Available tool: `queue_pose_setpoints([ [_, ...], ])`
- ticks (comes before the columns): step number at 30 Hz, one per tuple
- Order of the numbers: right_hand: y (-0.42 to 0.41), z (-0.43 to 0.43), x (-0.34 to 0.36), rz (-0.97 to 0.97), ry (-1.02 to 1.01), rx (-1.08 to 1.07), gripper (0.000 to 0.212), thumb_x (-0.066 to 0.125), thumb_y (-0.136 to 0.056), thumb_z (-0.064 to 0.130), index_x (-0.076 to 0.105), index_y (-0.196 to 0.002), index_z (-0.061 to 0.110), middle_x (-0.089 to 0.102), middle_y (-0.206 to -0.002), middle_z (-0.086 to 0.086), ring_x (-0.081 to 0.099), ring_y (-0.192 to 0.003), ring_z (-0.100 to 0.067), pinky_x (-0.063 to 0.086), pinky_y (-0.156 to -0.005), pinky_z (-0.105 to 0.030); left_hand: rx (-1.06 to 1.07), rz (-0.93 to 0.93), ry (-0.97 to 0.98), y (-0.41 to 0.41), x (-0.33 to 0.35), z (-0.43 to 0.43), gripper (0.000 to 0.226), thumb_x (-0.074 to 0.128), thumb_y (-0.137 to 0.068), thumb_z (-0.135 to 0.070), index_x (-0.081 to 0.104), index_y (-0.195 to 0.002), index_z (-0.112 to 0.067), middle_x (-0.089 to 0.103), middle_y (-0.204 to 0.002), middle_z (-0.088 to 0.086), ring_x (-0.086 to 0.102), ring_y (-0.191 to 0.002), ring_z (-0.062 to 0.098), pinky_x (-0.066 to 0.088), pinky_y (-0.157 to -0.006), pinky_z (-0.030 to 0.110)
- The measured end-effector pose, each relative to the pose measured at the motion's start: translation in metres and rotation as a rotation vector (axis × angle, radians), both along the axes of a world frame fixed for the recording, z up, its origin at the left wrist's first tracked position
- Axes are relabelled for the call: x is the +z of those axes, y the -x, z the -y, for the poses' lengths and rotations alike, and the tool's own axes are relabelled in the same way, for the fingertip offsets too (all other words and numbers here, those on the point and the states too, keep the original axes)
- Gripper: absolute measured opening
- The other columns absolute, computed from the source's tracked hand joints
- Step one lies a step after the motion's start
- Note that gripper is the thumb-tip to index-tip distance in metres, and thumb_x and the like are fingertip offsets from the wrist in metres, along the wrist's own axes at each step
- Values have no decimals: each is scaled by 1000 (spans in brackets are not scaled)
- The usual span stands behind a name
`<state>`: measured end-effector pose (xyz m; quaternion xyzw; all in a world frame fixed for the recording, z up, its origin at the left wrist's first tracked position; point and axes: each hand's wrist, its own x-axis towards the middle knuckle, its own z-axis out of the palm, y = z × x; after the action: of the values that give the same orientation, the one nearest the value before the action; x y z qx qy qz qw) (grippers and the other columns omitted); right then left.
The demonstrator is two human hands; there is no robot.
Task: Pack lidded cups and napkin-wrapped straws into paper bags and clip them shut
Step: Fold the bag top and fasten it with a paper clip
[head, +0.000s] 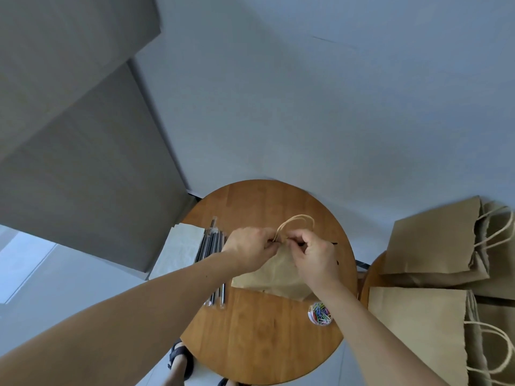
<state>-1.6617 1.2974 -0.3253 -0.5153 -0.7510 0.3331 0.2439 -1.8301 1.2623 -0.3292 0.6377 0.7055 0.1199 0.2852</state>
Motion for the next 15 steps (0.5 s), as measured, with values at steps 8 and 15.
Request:
queue_pose_setpoints([
  [8,-1,-6,-2,82,-117,65,12,71,-89,14,76,-100,16,75,-85,6,70,-76,-13,57,-70,-34,-39,-3,-34,0,0,-4,18,51,-96,-36,66,-106,-33,54,-70,-14,58,-72,15,48,-66,32],
  [15,-3,-11,-7,283,-78,140,12,66,-92,26,72,-101,22,71,-77,4,66,-71,-16,52,-65,-33,-22,20,-106,-1,-3,-2,15,54,-95,-33,68,-99,-30,61,-71,-11,60,-71,17,36,-60,28],
])
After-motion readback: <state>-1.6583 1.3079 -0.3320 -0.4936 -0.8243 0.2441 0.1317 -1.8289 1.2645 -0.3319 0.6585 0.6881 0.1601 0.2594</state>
